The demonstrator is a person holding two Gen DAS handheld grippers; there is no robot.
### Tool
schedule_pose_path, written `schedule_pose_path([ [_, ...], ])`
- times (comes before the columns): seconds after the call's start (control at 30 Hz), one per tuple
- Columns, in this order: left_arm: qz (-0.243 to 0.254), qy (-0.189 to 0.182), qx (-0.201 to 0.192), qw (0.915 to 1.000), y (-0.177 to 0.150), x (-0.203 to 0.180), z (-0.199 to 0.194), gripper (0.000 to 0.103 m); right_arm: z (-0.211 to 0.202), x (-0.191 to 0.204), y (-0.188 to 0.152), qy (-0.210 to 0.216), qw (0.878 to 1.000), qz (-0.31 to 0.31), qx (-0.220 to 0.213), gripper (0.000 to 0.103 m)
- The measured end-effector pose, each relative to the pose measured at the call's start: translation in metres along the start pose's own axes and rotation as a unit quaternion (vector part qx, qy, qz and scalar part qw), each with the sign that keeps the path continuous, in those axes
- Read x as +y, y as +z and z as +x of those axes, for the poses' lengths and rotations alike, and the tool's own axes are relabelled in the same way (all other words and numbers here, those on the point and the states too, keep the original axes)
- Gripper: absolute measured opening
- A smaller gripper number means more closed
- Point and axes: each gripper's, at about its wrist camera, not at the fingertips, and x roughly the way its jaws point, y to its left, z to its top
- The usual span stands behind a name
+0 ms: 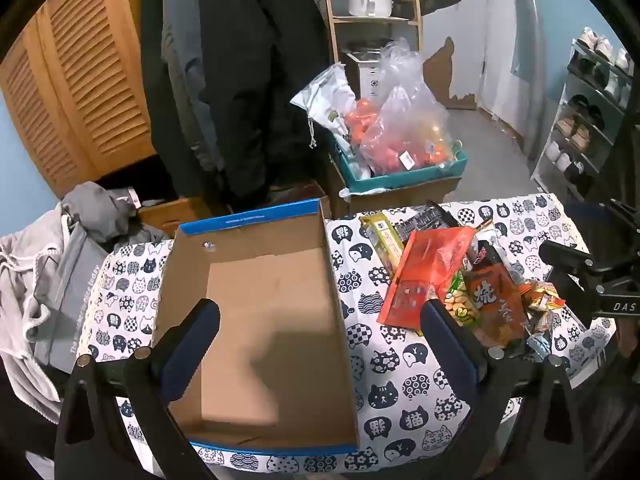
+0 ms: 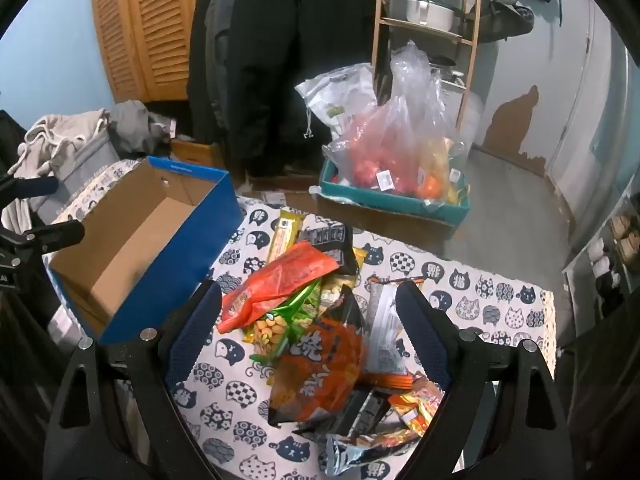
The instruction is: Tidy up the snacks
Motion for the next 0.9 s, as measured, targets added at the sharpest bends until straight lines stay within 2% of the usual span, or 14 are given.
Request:
schedule_pose_path([
  [0.37, -0.002, -0.003, 0.001, 1.0000, 0.002, 0.000, 0.002, 0.101, 0.010, -0.002, -0.004, 0.000, 1.000, 0.002, 0.019, 0.087],
  [0.6, -0.005, 0.000, 0.009, 0.9999, 0.007, -0.002, 0.005, 0.101, 0.009, -0.002, -0.003, 0.000, 1.000, 0.003, 0.020, 0.087],
  [0.9, -0.009, -0.005, 0.013, 0.9999, -0.001, 0.000, 0.009, 0.101, 0.008, -0.002, -0.003, -0.001, 1.000, 0.002, 0.020, 0.087],
])
